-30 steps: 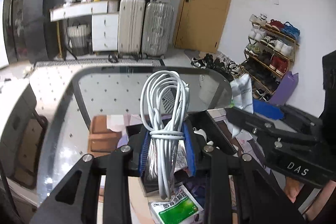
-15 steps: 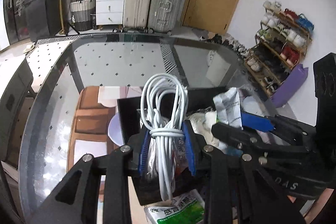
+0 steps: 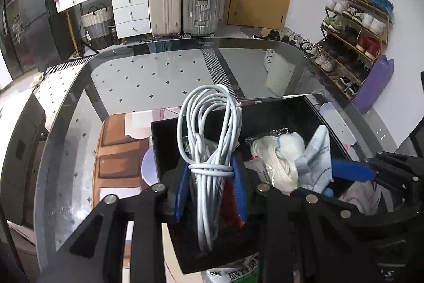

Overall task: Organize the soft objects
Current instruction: 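Lower the cable bundle and white sachet into the black box with both tools, then open both tools to release the items and withdraw from the box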

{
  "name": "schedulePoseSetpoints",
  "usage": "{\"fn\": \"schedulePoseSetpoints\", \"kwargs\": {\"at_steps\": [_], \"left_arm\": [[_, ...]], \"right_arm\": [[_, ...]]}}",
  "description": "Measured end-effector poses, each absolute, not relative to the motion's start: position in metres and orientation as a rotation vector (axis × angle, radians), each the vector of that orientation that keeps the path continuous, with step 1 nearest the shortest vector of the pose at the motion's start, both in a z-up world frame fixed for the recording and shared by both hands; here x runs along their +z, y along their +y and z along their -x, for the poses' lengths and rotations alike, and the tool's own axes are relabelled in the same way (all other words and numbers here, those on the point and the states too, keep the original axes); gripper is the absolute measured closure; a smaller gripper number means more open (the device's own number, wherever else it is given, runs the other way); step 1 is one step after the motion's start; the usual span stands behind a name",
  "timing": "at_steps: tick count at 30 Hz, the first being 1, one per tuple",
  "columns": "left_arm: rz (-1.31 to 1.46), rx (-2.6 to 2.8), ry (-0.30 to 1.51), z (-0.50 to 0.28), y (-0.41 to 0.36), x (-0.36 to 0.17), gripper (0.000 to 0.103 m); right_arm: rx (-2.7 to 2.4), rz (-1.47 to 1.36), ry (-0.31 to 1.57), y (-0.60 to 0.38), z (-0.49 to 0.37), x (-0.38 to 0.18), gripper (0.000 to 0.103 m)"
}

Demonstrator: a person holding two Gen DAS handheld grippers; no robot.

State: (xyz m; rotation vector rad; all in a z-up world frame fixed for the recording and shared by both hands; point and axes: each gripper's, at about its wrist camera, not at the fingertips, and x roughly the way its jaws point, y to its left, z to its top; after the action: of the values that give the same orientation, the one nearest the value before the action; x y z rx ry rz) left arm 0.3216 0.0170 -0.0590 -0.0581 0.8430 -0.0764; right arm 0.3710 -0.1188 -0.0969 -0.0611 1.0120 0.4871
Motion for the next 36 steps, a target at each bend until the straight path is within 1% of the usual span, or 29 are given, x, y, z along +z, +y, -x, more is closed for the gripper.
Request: {"fn": "schedulePoseSetpoints", "kwargs": {"at_steps": [3, 7, 8, 9, 10, 11, 12, 13, 14, 15, 17, 22, 27, 36], "left_arm": [[0.042, -0.069, 0.854, -0.32, 0.014, -0.059, 0.074], [0.025, -0.078, 0.872, -0.316, 0.014, -0.057, 0.073], [0.027, -0.081, 0.871, -0.315, 0.014, -0.056, 0.072], [0.031, -0.082, 0.867, -0.314, 0.015, -0.054, 0.068], [0.039, -0.089, 0.862, -0.312, 0.015, -0.052, 0.064], [0.052, -0.081, 0.855, -0.31, 0.017, -0.048, 0.052], [0.063, -0.088, 0.847, -0.308, 0.018, -0.045, 0.046], [0.078, -0.092, 0.835, -0.305, 0.021, -0.042, 0.045], [0.086, -0.093, 0.828, -0.303, 0.023, -0.039, 0.04], [0.081, -0.085, 0.823, -0.3, 0.024, -0.036, 0.03], [0.063, -0.052, 0.798, -0.295, 0.025, -0.031, 0.019], [0.057, -0.065, 0.768, -0.286, 0.026, -0.021, 0.019], [0.046, -0.051, 0.796, -0.273, 0.025, -0.02, 0.018], [0.053, -0.073, 0.839, -0.251, 0.019, -0.03, 0.016]], "right_arm": [[0.492, 0.053, 1.004, -0.121, -0.37, -0.094, 0.051], [0.516, 0.059, 0.99, -0.123, -0.367, -0.091, 0.047], [0.519, 0.056, 0.987, -0.123, -0.366, -0.088, 0.046], [0.516, 0.052, 0.981, -0.125, -0.365, -0.085, 0.046], [0.506, 0.049, 0.973, -0.127, -0.363, -0.082, 0.041], [0.487, 0.041, 0.962, -0.13, -0.361, -0.077, 0.039], [0.491, 0.027, 0.956, -0.133, -0.362, -0.074, 0.034], [0.504, 0.006, 0.949, -0.136, -0.361, -0.07, 0.032], [0.506, -0.004, 0.942, -0.139, -0.36, -0.067, 0.032], [0.502, -0.007, 0.938, -0.14, -0.36, -0.065, 0.032], [0.51, -0.025, 0.936, -0.145, -0.359, -0.062, 0.032], [0.494, -0.031, 0.931, -0.153, -0.359, -0.057, 0.032], [0.464, -0.045, 0.939, -0.169, -0.355, -0.053, 0.032], [0.426, -0.031, 0.999, -0.191, -0.346, -0.075, 0.032]]}}
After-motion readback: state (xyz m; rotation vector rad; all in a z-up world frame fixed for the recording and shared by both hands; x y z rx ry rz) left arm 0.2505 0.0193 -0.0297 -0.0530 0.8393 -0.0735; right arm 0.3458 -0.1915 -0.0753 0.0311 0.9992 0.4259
